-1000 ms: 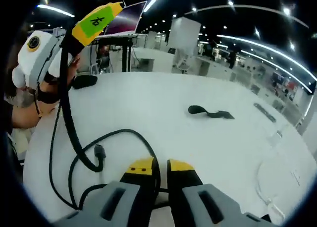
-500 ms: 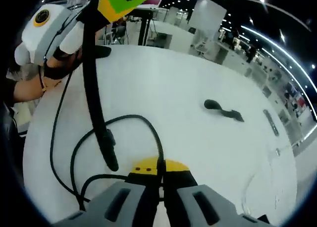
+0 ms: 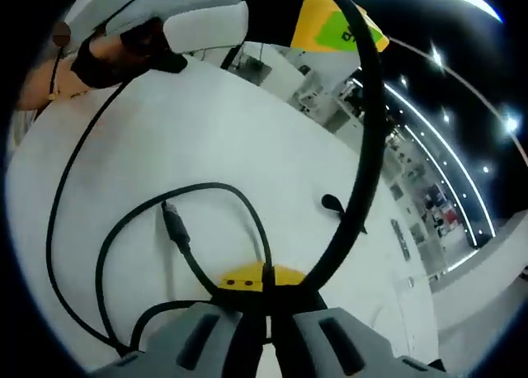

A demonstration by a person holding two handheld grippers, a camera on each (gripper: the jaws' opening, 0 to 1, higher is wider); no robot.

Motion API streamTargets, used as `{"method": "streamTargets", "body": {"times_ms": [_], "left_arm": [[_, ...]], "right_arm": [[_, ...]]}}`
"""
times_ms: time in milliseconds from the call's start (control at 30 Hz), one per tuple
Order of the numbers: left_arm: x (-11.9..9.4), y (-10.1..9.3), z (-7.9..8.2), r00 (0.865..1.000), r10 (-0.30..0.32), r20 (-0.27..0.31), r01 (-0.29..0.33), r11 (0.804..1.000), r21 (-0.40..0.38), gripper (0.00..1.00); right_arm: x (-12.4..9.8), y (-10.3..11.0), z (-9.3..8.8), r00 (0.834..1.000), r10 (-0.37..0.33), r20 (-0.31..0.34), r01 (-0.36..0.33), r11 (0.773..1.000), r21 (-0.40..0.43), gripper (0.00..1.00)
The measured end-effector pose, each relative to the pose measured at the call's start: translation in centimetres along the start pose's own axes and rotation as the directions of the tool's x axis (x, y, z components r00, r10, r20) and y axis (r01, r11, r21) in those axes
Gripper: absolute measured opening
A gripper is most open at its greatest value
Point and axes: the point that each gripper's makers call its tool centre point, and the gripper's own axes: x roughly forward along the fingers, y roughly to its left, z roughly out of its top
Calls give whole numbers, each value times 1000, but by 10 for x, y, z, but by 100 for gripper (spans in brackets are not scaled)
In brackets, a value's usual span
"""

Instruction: Coil the Type-C to USB data cable on the desktop and secure it with Velcro straps.

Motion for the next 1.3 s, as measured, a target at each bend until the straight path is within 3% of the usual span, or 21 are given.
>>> {"method": "streamTargets", "body": {"times_ms": [200,300,433,600,733,833,1067,1167,1200,1300], "left_arm": [[0,3,-1,1000,8,-3,-8,1000,-4,4],[-2,5,0,1000,13,3,-13,1000,-23,4],[-3,2,4,1000,-3,17,4,998,-58,4],[-3,-15,11,997,-68,48,71,996,-57,4],[-2,-24,9,994,-99,43,101,994,-42,4],[-1,-24,7,994,-105,39,106,994,-36,4],[0,-22,7,996,-78,46,76,996,34,7],[0,-18,8,997,-58,55,57,998,28,7],[0,-17,8,997,-56,54,54,998,26,7],[-1,-17,9,997,-58,51,58,998,9,7]], "right_arm": [[-5,-7,5,996,-84,16,85,994,-69,0],[-14,-17,12,983,-177,38,181,971,-158,0],[-28,-23,21,962,-261,82,272,941,-200,0],[-49,-41,27,911,-391,133,411,892,-190,0],[-67,-60,41,849,-488,201,525,821,-224,0],[-77,-66,51,817,-527,235,574,784,-235,0],[-91,-64,74,782,-554,286,621,738,-266,0],[-96,-66,82,747,-589,307,664,665,-341,0],[-96,-65,83,745,-593,306,667,658,-349,0],[-90,-66,82,754,-591,288,657,667,-350,0]]}}
